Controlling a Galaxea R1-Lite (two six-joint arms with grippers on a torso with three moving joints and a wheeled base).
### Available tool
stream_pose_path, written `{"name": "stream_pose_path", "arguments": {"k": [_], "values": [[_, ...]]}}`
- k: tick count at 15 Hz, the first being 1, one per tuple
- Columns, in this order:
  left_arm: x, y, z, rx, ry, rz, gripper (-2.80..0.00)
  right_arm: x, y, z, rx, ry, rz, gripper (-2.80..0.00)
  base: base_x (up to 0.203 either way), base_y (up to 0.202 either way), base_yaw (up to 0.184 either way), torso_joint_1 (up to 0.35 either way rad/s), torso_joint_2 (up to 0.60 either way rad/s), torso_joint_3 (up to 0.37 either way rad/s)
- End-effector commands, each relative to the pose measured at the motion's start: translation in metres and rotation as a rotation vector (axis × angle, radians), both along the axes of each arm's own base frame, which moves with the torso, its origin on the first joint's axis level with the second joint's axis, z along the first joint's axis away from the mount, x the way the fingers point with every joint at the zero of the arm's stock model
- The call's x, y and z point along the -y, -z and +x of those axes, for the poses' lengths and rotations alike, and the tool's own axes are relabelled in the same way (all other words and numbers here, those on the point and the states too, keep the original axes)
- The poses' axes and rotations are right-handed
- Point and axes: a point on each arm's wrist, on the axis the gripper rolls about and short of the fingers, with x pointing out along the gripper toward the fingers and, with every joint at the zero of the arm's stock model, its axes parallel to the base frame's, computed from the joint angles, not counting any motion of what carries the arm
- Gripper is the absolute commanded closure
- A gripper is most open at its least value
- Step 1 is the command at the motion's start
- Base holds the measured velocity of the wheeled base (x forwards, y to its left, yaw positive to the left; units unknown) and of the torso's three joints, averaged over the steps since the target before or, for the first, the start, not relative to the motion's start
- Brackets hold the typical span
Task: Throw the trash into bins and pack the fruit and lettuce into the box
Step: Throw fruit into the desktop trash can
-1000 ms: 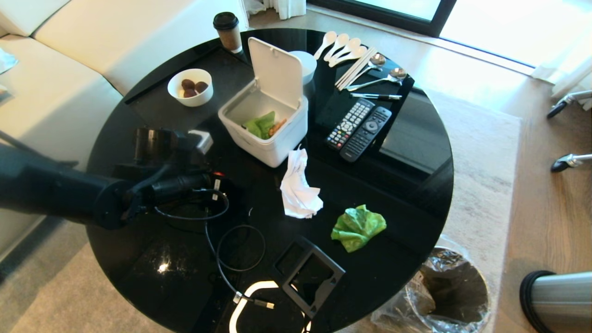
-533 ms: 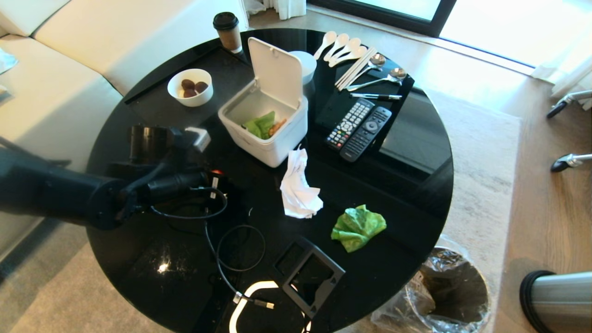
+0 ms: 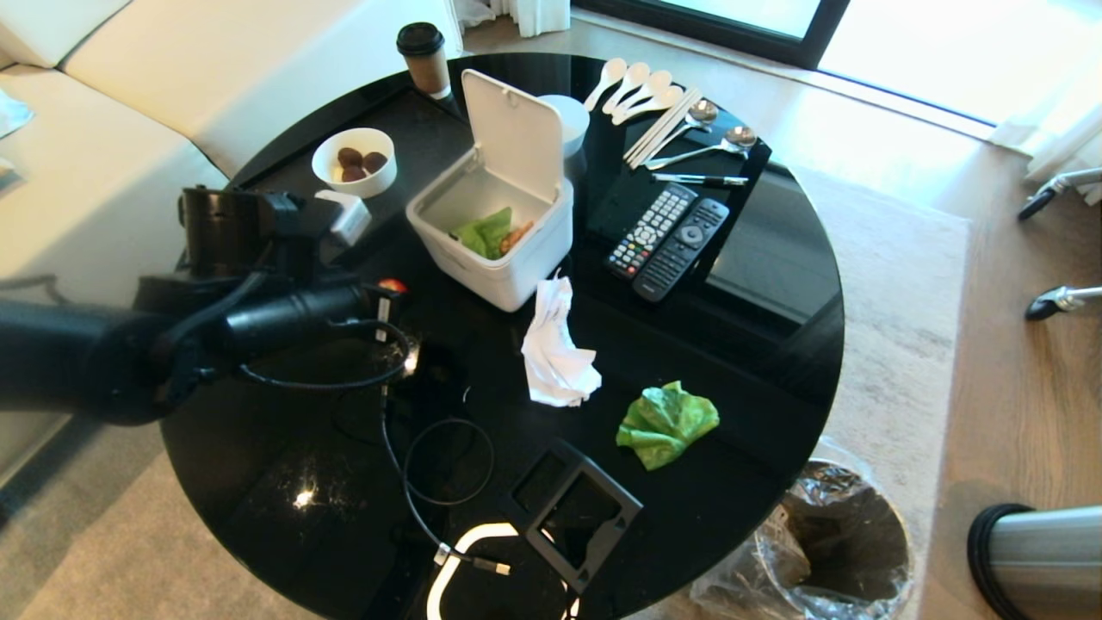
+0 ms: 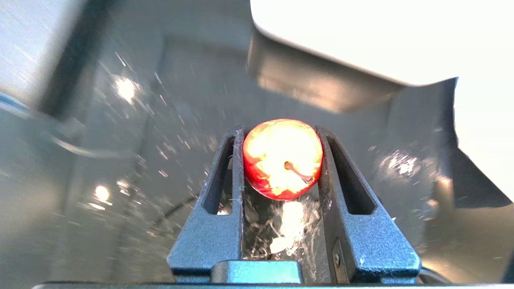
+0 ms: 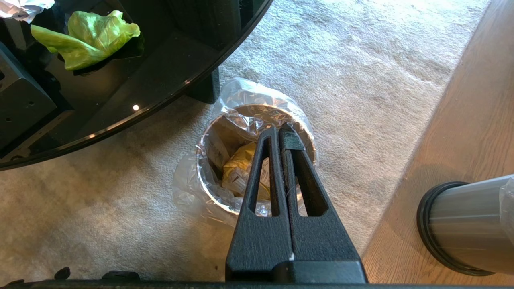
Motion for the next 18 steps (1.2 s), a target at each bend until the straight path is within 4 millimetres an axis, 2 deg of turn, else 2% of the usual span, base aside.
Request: {"name": "stream_pose_path", "arguments": {"k": [1, 5, 10, 14, 18], "values": [[-0.002, -0.028, -0.019, 0.095, 0.017, -0.003, 0.00, 0.000, 0.000, 0.000, -0.001, -0.001, -0.001, 0.00, 0.000, 0.000, 0.000, 0.000, 0.00, 0.000], [-0.004, -0.048, -0.033, 0.161, 0.025, -0.013, 0.00, 0.000, 0.000, 0.000, -0.001, -0.001, -0.001, 0.00, 0.000, 0.000, 0.000, 0.000, 0.00, 0.000], [-0.007, -0.062, -0.033, 0.209, 0.013, -0.025, 0.00, 0.000, 0.000, 0.000, -0.001, -0.001, -0.001, 0.00, 0.000, 0.000, 0.000, 0.000, 0.00, 0.000], [-0.001, -0.068, -0.018, 0.228, 0.030, -0.033, 0.00, 0.000, 0.000, 0.000, -0.001, -0.001, -0.001, 0.00, 0.000, 0.000, 0.000, 0.000, 0.00, 0.000], [0.010, -0.063, 0.002, 0.220, 0.062, -0.036, 0.00, 0.000, 0.000, 0.000, -0.001, -0.001, -0.001, 0.00, 0.000, 0.000, 0.000, 0.000, 0.00, 0.000]]}}
